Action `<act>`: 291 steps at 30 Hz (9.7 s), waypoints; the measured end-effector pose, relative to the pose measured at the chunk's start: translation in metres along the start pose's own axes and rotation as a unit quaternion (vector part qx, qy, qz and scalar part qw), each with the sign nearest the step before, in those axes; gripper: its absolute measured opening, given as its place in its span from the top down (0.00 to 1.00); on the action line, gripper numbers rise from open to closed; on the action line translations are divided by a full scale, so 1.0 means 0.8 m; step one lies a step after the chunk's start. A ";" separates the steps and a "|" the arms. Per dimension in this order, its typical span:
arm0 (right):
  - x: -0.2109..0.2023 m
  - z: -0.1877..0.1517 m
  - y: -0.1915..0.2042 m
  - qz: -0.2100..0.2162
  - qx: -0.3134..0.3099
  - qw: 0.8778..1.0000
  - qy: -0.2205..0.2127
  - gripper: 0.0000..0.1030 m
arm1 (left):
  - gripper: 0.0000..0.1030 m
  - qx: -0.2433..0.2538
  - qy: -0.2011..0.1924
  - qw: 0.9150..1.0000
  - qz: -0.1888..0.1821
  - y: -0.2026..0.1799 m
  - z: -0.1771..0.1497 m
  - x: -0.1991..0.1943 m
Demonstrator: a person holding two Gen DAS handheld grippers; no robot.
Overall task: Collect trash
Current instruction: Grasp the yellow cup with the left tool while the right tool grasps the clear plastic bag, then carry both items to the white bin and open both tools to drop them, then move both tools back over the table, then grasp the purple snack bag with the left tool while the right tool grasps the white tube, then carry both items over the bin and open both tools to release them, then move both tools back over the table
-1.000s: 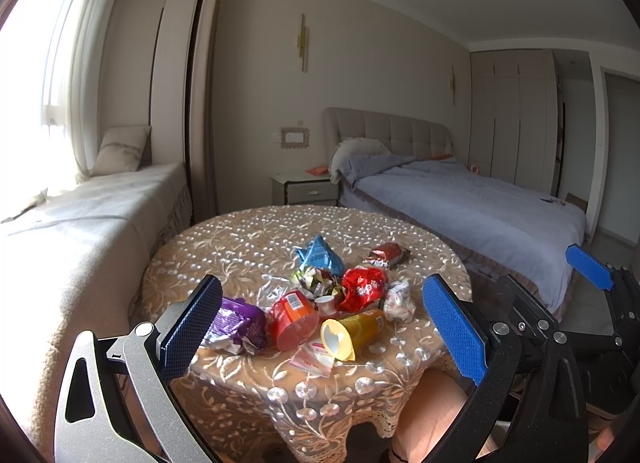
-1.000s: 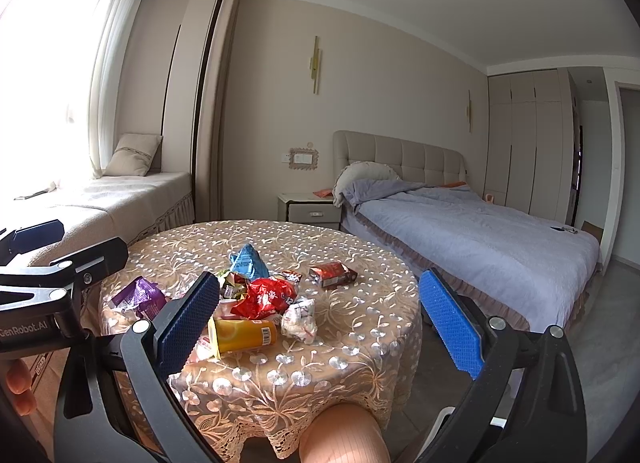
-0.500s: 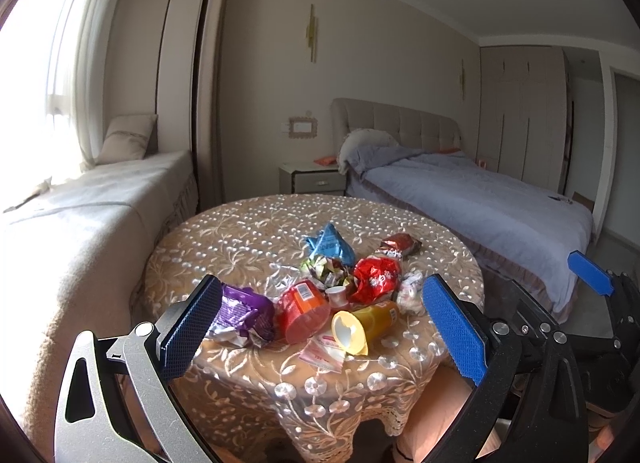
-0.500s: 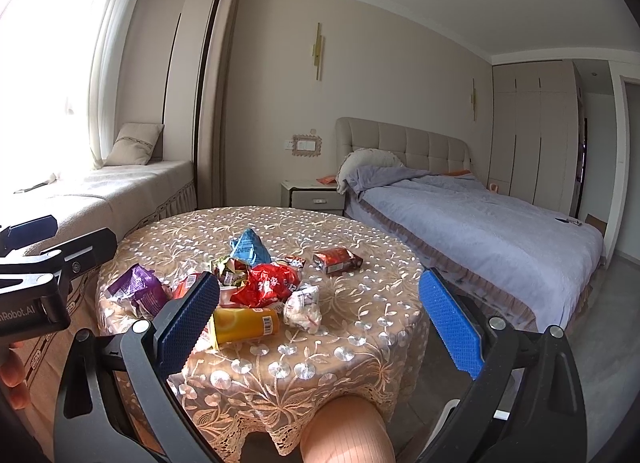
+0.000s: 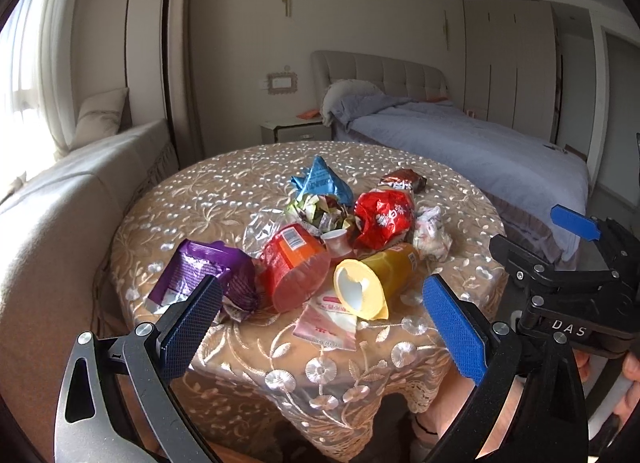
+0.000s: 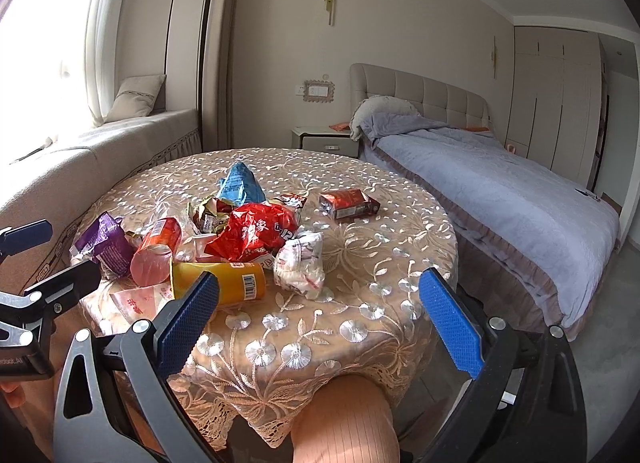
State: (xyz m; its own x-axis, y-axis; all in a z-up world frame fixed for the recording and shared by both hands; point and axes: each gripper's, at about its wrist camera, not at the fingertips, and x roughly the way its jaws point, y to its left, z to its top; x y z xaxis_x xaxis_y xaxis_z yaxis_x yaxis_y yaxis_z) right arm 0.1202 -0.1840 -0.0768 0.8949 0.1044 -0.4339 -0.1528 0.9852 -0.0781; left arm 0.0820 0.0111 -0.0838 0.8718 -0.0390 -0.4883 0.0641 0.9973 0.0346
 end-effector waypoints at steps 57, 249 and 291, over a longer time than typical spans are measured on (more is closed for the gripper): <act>0.002 -0.009 -0.152 0.059 0.068 0.996 0.024 0.50 | 0.48 0.120 -0.010 0.989 -0.082 -0.173 0.036 0.033; -0.015 -0.197 -0.375 -0.171 0.020 0.968 0.185 0.70 | 0.32 0.315 0.228 0.879 -0.277 -0.478 -0.106 0.220; -0.023 -0.221 -0.341 -0.085 -0.053 0.976 0.195 0.05 | 0.04 0.312 0.184 0.887 -0.287 -0.473 -0.078 0.184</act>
State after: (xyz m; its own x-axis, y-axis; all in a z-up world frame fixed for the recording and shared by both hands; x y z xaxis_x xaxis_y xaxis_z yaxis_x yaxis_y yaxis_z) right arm 0.0710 -0.4786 -0.2062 0.6871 -0.1390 -0.7132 -0.0777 0.9619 -0.2623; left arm 0.1558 -0.3682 -0.2236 0.3991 -0.3922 -0.8288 0.8017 0.5879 0.1079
